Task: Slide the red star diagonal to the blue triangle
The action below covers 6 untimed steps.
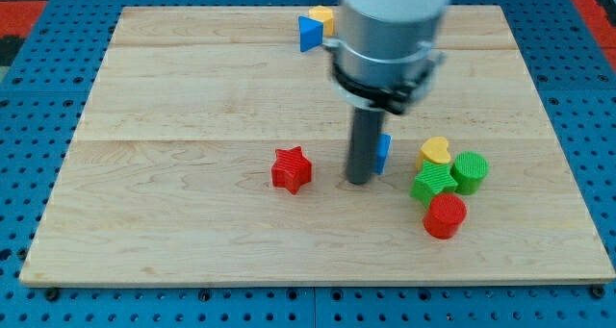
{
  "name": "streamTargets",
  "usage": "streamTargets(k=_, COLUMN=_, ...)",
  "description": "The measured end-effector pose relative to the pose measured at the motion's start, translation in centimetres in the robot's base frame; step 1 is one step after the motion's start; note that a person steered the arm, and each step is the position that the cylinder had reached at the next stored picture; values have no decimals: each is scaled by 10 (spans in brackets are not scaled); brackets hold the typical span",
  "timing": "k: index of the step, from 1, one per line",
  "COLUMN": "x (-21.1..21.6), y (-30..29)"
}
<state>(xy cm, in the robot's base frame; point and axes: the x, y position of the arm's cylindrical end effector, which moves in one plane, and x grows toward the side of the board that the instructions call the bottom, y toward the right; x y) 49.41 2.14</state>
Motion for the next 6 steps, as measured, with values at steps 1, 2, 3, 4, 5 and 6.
streamTargets(k=1, x=35, y=-30)
streamTargets(k=2, x=12, y=-89)
streamTargets(k=3, x=-58, y=-70)
streamTargets(k=4, x=-29, y=-40)
streamTargets(k=5, x=-71, y=-7)
streamTargets(k=6, x=-114, y=-51)
